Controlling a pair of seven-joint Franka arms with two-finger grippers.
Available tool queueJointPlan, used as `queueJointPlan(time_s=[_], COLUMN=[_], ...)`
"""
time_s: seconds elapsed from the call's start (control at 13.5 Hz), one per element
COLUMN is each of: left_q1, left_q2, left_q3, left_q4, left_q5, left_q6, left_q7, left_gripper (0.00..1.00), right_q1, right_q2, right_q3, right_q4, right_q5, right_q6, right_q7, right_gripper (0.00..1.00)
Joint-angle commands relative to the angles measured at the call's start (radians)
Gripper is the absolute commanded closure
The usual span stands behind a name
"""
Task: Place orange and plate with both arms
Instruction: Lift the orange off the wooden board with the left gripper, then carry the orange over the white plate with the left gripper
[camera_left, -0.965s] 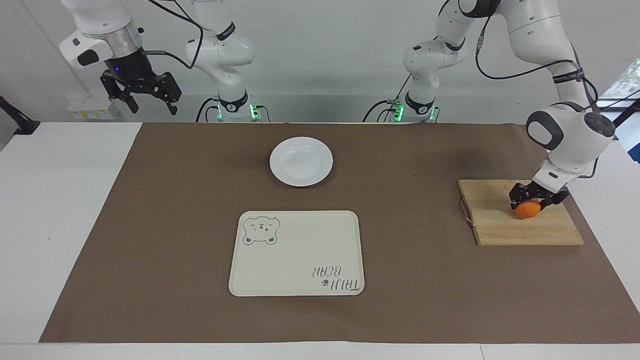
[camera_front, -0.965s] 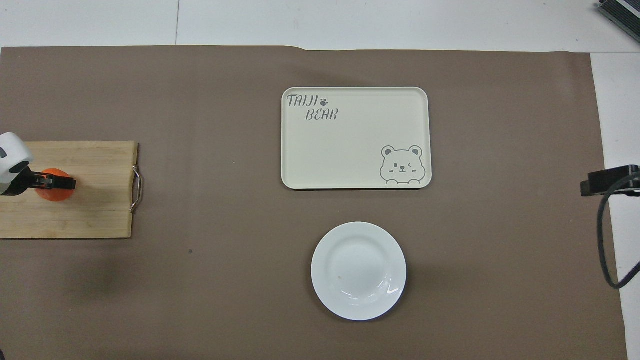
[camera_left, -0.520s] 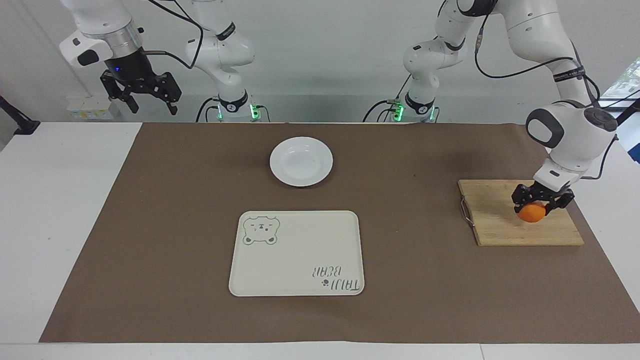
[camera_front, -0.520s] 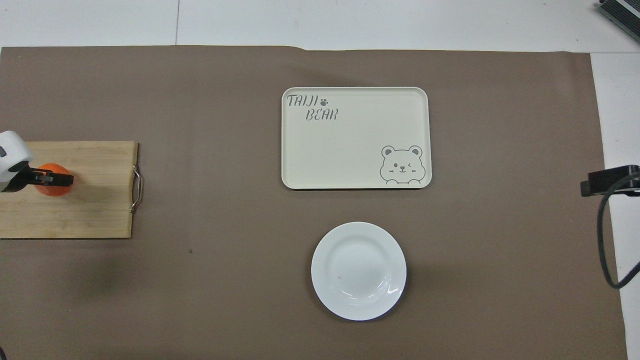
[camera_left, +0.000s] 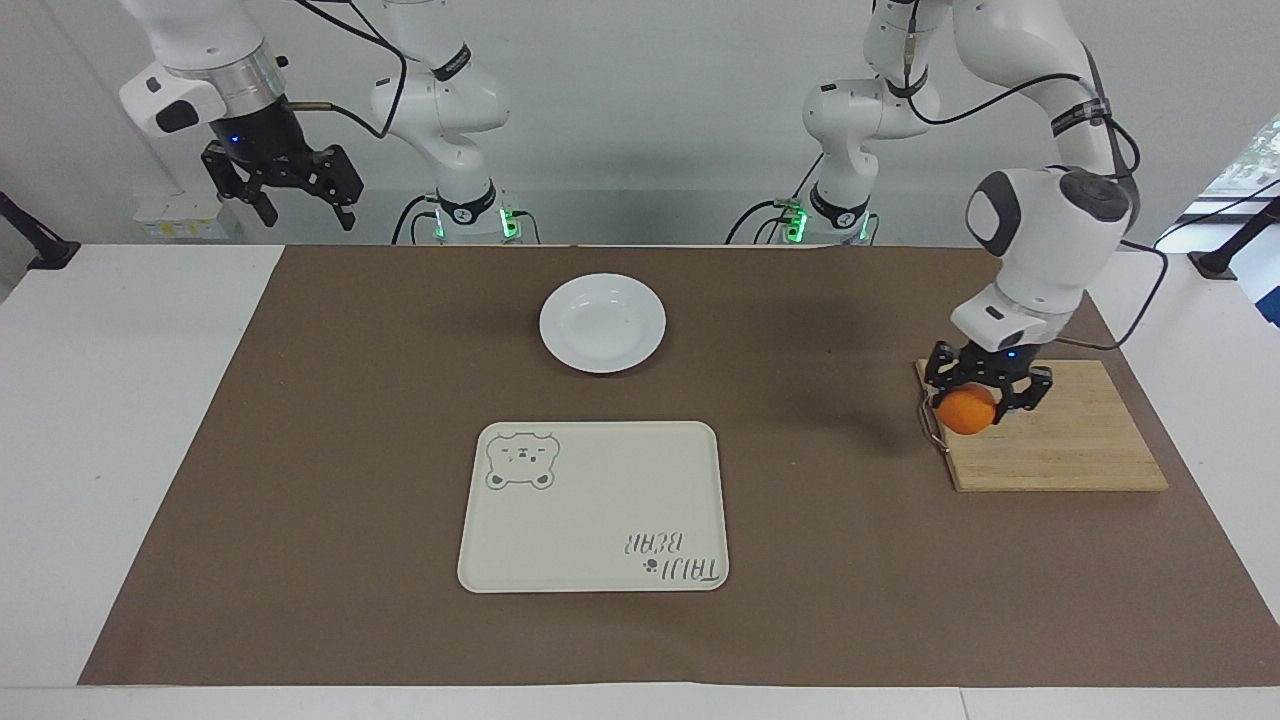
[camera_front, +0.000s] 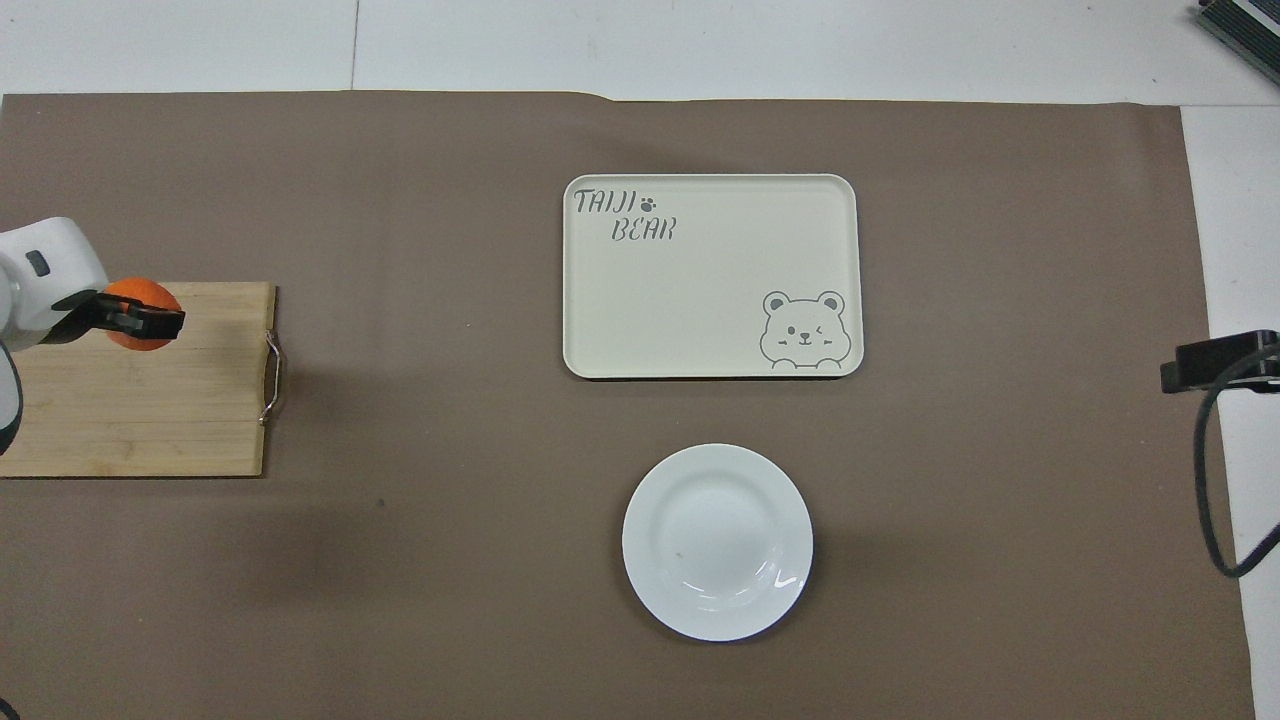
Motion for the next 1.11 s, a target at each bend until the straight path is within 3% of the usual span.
queueJointPlan(time_s=[0.0,0.67,1.04], left_q1=[-0.155,-0.654,-0.800], left_q2=[-0.010,0.050,0.082], left_q3=[0.017,0.014,0.011], left_q4=[-0.006,-0.015,-0.026], left_q5=[0.002,-0.073,-0.079], left_q6=[-0.011,0.076,0.114], left_q7=[-0.163,-0.549,-0.677], left_gripper=[1.00,1.00,1.00], right_q1=[-0.005,-0.005,-0.005], right_q2=[-0.019,-0.019,-0.019], right_q3=[0.001,0.001,0.000], right_q4=[-0.023,-0.023,-0.023], right_q5=[0.014,0.014,0.014], right_q6=[-0.003,-0.003,-0.003], right_q7=[0.009,0.008,0.008], right_gripper=[0.00,0.00,0.00])
